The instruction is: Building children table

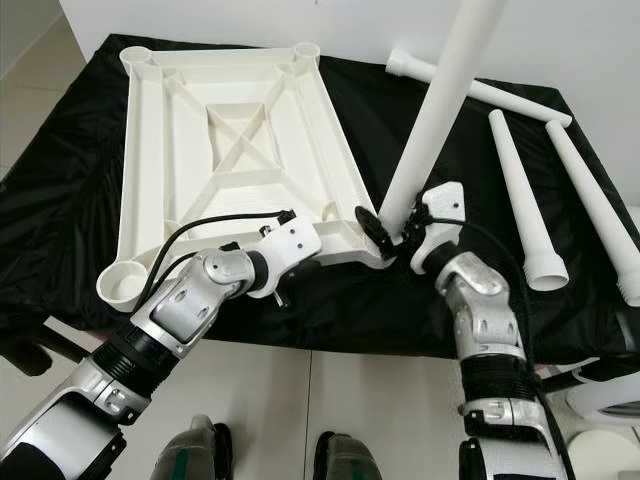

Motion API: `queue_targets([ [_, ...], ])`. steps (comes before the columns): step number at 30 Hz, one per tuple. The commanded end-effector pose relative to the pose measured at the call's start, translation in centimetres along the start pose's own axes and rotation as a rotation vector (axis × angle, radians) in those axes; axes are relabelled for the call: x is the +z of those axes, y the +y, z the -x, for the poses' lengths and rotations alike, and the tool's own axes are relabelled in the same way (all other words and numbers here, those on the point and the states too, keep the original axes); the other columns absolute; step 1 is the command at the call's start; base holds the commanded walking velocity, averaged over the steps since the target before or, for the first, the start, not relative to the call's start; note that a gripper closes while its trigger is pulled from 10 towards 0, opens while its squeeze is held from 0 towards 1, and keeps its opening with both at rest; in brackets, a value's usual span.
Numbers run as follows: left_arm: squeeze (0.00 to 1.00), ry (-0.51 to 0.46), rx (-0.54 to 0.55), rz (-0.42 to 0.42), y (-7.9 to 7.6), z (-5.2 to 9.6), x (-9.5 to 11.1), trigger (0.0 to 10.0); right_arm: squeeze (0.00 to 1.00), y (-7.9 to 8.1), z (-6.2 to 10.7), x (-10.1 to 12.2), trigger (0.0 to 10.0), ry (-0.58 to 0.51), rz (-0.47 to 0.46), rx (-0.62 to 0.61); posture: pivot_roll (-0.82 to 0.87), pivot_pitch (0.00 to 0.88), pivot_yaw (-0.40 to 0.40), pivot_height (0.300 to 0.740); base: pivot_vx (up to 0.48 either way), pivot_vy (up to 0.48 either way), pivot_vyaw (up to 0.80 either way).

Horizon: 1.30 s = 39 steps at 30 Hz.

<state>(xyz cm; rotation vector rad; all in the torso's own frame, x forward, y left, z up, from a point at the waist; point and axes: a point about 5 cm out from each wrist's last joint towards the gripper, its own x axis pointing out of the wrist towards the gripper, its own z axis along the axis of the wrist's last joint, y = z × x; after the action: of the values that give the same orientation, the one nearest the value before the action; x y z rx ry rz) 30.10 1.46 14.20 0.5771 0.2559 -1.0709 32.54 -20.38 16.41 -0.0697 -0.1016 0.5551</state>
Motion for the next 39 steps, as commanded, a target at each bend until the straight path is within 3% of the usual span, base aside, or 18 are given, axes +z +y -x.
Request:
queue_targets([
  [1, 0.00, -0.012, -0.077, -0.018, -1.2, -0.5, 0.2, 10.0, 0.00, -0.3, 0.2, -0.3, 10.0, 0.010, -0.005, 0.044, -0.03, 0.068, -0.043, 0.740, 0.000, 0.000, 0.00],
  [10, 0.00, -0.013, -0.076, -0.021, -1.2, -0.5, 0.3, 10.0, 0.00, -1.4, 0.4, -0.4, 10.0, 0.040, 0.025, 0.124, -0.03, 0.069, -0.043, 0.740, 0.000, 0.000, 0.00],
  [11, 0.00, -0.012, -0.075, -0.021, -1.2, -0.5, 0.2, 10.0, 0.00, -1.5, 0.4, -0.5, 6.4, 0.045, 0.030, 0.129, -0.03, 0.071, -0.042, 0.740, 0.000, 0.000, 0.00],
  [13, 0.00, -0.012, -0.075, -0.020, -1.1, -0.5, 0.2, 10.0, 0.00, -1.5, 0.5, -0.5, 6.4, 0.048, 0.032, 0.132, -0.03, 0.071, -0.042, 0.740, 0.000, 0.000, 0.00],
  [14, 0.00, -0.011, -0.074, -0.020, -1.1, -0.5, 0.2, 10.0, 0.00, -1.6, 0.5, -0.6, 4.8, 0.050, 0.032, 0.136, -0.03, 0.071, -0.042, 0.740, 0.000, 0.000, 0.00],
  [15, 0.00, -0.012, -0.074, -0.020, -1.1, -0.5, 0.2, 10.0, 0.00, -1.8, 0.6, -0.7, 0.0, 0.052, 0.030, 0.140, -0.03, 0.074, -0.041, 0.740, 0.000, 0.000, 0.00],
  [25, 0.00, -0.012, -0.073, -0.019, -1.0, -0.5, 0.3, 10.0, 0.00, -2.0, 0.9, -0.7, 0.0, 0.050, 0.027, 0.156, -0.03, 0.080, -0.039, 0.740, 0.000, 0.000, 0.00],
  [26, 0.00, -0.012, -0.073, -0.018, -1.0, -0.5, 0.3, 10.0, 0.00, -2.0, 0.9, -0.8, 4.6, 0.054, 0.032, 0.136, -0.03, 0.082, -0.040, 0.740, 0.000, 0.000, 0.00],
  [28, 0.00, -0.011, -0.073, -0.017, -1.0, -0.5, 0.2, 10.0, 0.00, -2.0, 0.9, -0.9, 4.6, 0.054, 0.034, 0.130, -0.03, 0.082, -0.040, 0.740, 0.000, 0.000, 0.00],
  [29, 0.00, -0.011, -0.072, -0.016, -1.0, -0.5, 0.2, 10.0, 0.00, -1.9, 0.9, -0.9, 10.0, 0.051, 0.023, 0.124, -0.03, 0.084, -0.042, 0.740, 0.000, 0.000, 0.00],
  [39, 0.00, -0.011, -0.071, -0.011, -1.1, -0.5, 0.2, 10.0, 0.00, -1.3, 0.6, -1.7, 10.0, 0.002, -0.075, -0.020, -0.03, 0.093, -0.043, 0.740, 0.000, 0.000, 0.00],
])
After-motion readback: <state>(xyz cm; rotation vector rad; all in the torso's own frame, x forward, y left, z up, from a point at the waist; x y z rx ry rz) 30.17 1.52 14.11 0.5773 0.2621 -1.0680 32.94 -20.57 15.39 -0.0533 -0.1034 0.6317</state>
